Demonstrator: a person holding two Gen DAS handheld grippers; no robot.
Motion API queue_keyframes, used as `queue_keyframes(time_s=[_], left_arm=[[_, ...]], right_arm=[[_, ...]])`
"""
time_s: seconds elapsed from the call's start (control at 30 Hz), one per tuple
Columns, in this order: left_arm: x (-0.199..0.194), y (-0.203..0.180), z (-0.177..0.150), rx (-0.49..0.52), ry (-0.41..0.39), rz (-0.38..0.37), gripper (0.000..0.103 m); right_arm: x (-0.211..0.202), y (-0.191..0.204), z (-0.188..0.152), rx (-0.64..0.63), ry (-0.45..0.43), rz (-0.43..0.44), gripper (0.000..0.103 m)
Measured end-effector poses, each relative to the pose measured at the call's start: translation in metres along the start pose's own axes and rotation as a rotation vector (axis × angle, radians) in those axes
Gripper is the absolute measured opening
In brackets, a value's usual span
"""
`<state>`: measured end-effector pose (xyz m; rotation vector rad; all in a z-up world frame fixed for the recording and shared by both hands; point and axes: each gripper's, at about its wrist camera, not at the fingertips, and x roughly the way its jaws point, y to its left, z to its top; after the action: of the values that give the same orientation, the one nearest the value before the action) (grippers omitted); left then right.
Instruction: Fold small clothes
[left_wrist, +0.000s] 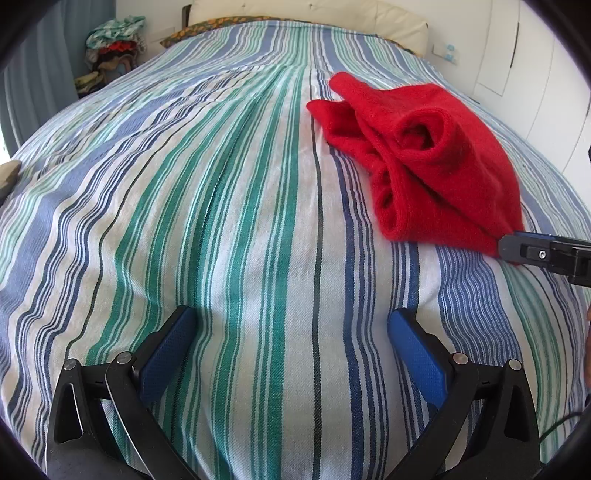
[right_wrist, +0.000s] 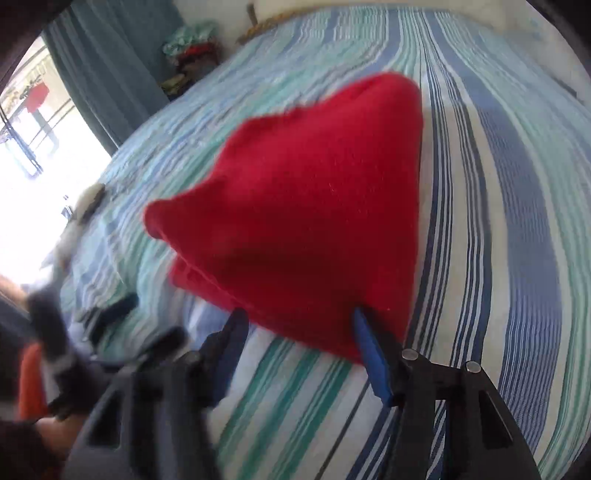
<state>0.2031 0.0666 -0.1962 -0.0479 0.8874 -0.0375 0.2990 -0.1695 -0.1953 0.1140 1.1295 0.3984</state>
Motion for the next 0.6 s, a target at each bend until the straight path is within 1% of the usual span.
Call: queue_keyframes(time_s=[0.07, 0.1, 0.13, 0.17, 0.27, 0.3, 0.33, 0.4, 0.43, 0.53, 0.6], left_arm=[[0.000, 0.001, 0.000, -0.003, 0.000, -0.003, 0.103], [0.000, 0.001, 0.000, -0.002, 0.001, -0.001, 0.103], [0.000, 0.000, 0.000, 0.000, 0.002, 0.001, 0.103], [0.000, 0.000, 0.000, 0.001, 0.001, 0.001, 0.103], [-0.001, 0.001, 0.000, -0.001, 0.001, -0.001, 0.103], [-0.001, 0.001, 0.000, 0.000, 0.001, 0.000, 0.103], [-0.001, 0.001, 0.000, 0.000, 0.001, 0.001, 0.103], [-0.001, 0.001, 0.000, 0.000, 0.002, 0.001, 0.103], [-0.001, 0.001, 0.000, 0.000, 0.002, 0.001, 0.103], [-0.001, 0.000, 0.000, 0.001, 0.002, 0.003, 0.103], [-0.001, 0.000, 0.000, 0.003, 0.002, 0.005, 0.103]], right_arm=[[-0.015, 0.005, -0.007, -0.020, -0.097, -0.012, 0.053], [-0.024, 0.008, -0.010, -0.008, -0.123, -0.006, 0.058], [-0.034, 0.012, -0.013, 0.011, -0.146, 0.005, 0.061], [-0.043, 0.015, -0.018, 0.019, -0.166, 0.009, 0.061], [-0.065, 0.025, -0.041, -0.003, -0.206, -0.050, 0.062], [-0.069, 0.026, -0.050, -0.010, -0.208, -0.084, 0.064], [-0.071, 0.026, -0.059, -0.013, -0.201, -0.139, 0.065], [-0.070, 0.022, -0.071, -0.016, -0.154, -0.270, 0.065], [-0.068, 0.019, -0.076, -0.015, -0.136, -0.305, 0.065], [-0.068, 0.016, -0.087, -0.025, -0.134, -0.357, 0.065], [-0.071, 0.013, -0.092, -0.024, -0.138, -0.371, 0.065]])
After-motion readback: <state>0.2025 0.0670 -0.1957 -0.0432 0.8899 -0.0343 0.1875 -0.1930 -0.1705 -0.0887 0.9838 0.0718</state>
